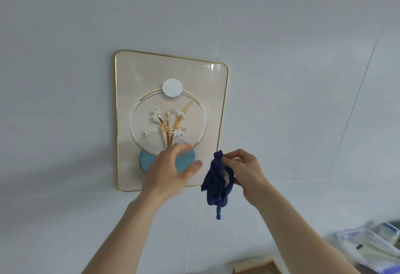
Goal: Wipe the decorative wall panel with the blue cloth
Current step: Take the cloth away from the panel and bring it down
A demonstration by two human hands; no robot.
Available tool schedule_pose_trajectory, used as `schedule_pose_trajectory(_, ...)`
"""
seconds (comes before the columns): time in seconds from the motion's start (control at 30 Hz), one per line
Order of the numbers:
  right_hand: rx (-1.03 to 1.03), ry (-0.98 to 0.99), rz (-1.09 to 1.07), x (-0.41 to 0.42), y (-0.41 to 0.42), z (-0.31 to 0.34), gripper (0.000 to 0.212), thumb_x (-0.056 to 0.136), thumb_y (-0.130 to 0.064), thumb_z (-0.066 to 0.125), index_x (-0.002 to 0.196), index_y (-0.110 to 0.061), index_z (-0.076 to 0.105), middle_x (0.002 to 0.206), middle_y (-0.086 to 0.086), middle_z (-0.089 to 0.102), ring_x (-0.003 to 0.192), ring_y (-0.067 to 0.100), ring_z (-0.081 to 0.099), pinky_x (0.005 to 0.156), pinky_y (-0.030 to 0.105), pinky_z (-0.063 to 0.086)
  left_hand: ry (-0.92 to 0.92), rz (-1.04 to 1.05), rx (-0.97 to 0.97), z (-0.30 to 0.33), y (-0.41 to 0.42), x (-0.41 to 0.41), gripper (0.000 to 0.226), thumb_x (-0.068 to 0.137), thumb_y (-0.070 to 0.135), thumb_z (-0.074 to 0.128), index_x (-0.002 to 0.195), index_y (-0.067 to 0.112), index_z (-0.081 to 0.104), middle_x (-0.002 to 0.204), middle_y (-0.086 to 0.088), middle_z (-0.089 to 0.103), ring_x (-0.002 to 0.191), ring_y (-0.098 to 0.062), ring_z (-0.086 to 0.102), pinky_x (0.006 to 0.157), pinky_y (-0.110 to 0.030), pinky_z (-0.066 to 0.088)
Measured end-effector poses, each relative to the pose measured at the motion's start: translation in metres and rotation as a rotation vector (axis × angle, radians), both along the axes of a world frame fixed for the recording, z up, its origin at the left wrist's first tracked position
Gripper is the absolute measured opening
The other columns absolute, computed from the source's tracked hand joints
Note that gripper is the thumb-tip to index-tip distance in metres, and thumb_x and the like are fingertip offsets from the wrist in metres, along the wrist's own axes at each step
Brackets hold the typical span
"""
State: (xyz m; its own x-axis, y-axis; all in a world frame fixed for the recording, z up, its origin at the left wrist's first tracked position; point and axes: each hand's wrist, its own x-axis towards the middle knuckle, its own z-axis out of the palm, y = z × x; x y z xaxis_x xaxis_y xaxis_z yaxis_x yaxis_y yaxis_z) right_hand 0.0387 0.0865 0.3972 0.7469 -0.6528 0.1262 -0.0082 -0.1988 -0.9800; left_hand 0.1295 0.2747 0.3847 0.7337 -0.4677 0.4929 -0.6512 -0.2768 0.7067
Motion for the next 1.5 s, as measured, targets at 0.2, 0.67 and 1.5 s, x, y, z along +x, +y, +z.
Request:
schedule_pose_trajectory(0.2,0.196,0.003,0.064,-0.031,-0.032,-0.022,0.016,0.1,-0.013,0.064,0.111,-0.002,0.064,0.098,0.014,0.073,0.079,0.023,0.07,0.063,0.034,0.056,0.347,-0.212,0.087,-0.065,-0.059,-0.041,0.029,0.089,0.038,0.073,0.115,0.031,0.063,0.1,0.012,0.074,0.082,-0.003,0.071,0.071,-0.019,0.055)
schedule_pose_trajectory(0.67,-0.079,0.32,-0.212,-0.092,-0.173,-0.15,0.004,0.093,-0.02,0.069,0.09,-0.017,0.067,0.089,0.011,0.074,0.085,0.032,0.074,0.081,0.053,0.064,0.535,0.025,0.14,-0.16,-0.163,-0.06,0.007,0.094,0.032,0.068,0.094,0.025,0.067,0.094,0.005,0.076,0.089,-0.023,0.073,0.088,-0.051,0.06)
schedule_pose_trajectory(1.5,-0.501,0.895,0.243,-0.146,-0.245,-0.401,0.04,0.101,-0.019,0.056,0.141,-0.022,0.054,0.137,0.0,0.058,0.128,0.024,0.053,0.097,0.036,0.052,0.458,-0.117,0.811,-0.392,-0.286,-0.131,0.056,0.098,0.036,0.063,0.149,0.032,0.04,0.146,0.011,0.053,0.133,-0.016,0.053,0.105,-0.03,0.047)
